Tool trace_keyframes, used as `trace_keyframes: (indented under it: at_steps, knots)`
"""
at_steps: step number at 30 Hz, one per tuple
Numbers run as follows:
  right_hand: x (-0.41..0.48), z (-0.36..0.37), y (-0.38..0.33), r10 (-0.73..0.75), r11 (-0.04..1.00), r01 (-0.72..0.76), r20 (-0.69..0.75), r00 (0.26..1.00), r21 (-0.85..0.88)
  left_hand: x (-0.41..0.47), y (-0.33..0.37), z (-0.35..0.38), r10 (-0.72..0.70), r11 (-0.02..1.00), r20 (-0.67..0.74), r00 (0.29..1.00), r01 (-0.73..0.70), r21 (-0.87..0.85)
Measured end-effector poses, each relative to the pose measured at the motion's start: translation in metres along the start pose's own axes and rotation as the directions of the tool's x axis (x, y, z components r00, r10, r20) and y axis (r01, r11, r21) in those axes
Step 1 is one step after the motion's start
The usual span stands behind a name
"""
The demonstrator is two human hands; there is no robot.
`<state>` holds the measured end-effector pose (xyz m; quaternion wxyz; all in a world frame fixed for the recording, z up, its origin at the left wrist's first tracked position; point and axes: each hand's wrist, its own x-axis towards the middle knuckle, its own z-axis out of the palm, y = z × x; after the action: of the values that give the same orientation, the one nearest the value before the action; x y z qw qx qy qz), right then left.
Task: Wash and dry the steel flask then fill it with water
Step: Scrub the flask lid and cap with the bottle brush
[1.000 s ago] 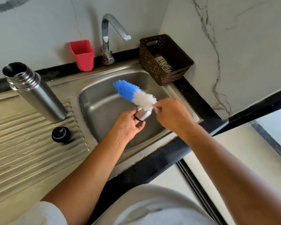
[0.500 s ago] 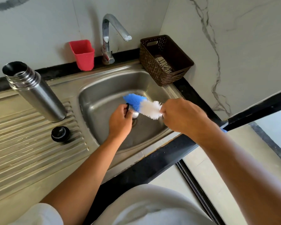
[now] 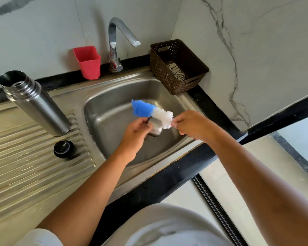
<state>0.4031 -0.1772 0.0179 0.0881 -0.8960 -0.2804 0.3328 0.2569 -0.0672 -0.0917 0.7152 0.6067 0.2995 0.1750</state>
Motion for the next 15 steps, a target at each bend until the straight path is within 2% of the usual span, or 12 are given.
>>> trace_keyframes:
  at_steps: [2,4,6,8,12,13,15]
  knots:
    - [0.002,0.002,0.008,0.106,0.929,-0.129,0.084,0.991,0.348,0.004,-0.001,-0.008,-0.18,0.932,-0.098,0.979,0.137,-0.336]
    - [-0.006,0.01,0.006,0.125,0.853,-0.188,0.159,0.979,0.487,0.009,0.002,-0.009,-0.339,0.773,-0.154,0.928,0.182,-0.608]
    - [-0.015,0.02,0.003,0.116,0.799,-0.217,0.21,0.971,0.561,0.018,0.007,-0.01,-0.455,0.608,-0.197,0.868,0.142,-0.781]
    - [-0.019,0.031,0.0,0.132,0.721,-0.25,0.225,0.965,0.647,0.019,0.011,-0.009,-0.477,0.578,-0.222,0.85,0.113,-0.808]
    - [-0.014,0.045,-0.005,0.19,0.53,-0.294,0.226,0.955,0.795,0.004,0.019,0.022,-0.348,0.693,-0.139,0.927,0.155,-0.705]
    - [-0.014,0.045,-0.006,0.189,0.502,-0.303,0.239,0.952,0.81,0.005,0.018,0.022,-0.341,0.709,-0.155,0.927,0.145,-0.69]
    - [-0.021,0.043,-0.003,0.152,0.512,-0.307,0.267,0.952,0.802,0.014,0.013,0.009,-0.389,0.709,-0.253,0.886,0.112,-0.697]
